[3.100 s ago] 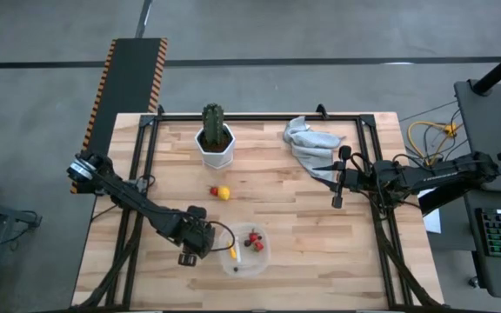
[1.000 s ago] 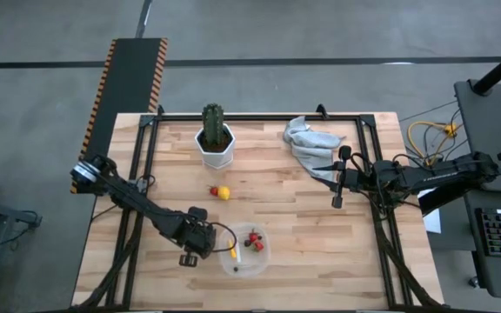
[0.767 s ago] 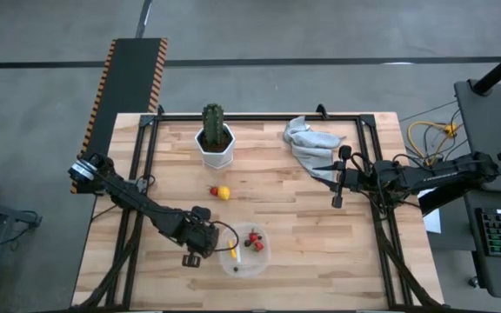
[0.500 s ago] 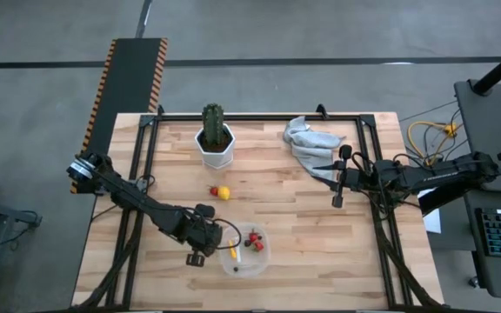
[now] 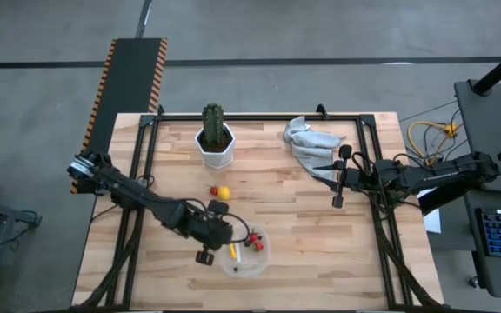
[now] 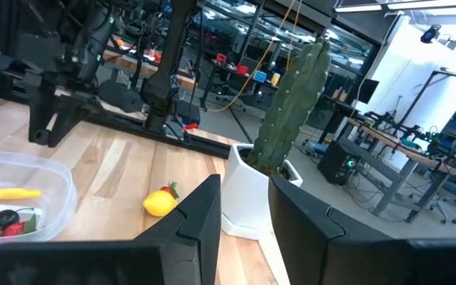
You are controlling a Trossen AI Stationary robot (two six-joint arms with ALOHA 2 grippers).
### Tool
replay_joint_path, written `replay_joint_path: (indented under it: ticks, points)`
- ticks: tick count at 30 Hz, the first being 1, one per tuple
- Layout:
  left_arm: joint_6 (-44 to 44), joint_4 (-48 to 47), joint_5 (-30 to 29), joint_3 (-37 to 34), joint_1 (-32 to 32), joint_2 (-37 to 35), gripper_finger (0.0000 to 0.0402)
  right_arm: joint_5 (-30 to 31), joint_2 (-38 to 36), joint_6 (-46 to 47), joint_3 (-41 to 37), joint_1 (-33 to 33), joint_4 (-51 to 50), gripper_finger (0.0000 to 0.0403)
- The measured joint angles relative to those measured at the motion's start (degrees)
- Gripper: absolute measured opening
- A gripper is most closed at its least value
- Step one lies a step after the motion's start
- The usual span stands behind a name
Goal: Pick and placing Produce into tupperware
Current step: Put the blackberry into the transparent container
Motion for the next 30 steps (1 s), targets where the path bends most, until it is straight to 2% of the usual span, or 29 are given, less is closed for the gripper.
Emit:
replay_joint_path:
  ticks: [14,21,30]
  points:
    - [6.71,8.03,3.45,-1.18,4.29,5.12,0.0068,-0.02,0.00,0.02,0.00,0.00,-0.20,0.0100]
    - [7.78,8.35,6.56,-1.07,4.78,10.04,0.0068,-0.02,-0.02,0.02,0.00,0.00,-0.44,0.0100]
    - [7.80,8.39,7.57,-1.07,4.78,11.23,0.0068,-0.01,-0.01,0.02,0.00,0.00,-0.50,0.0100]
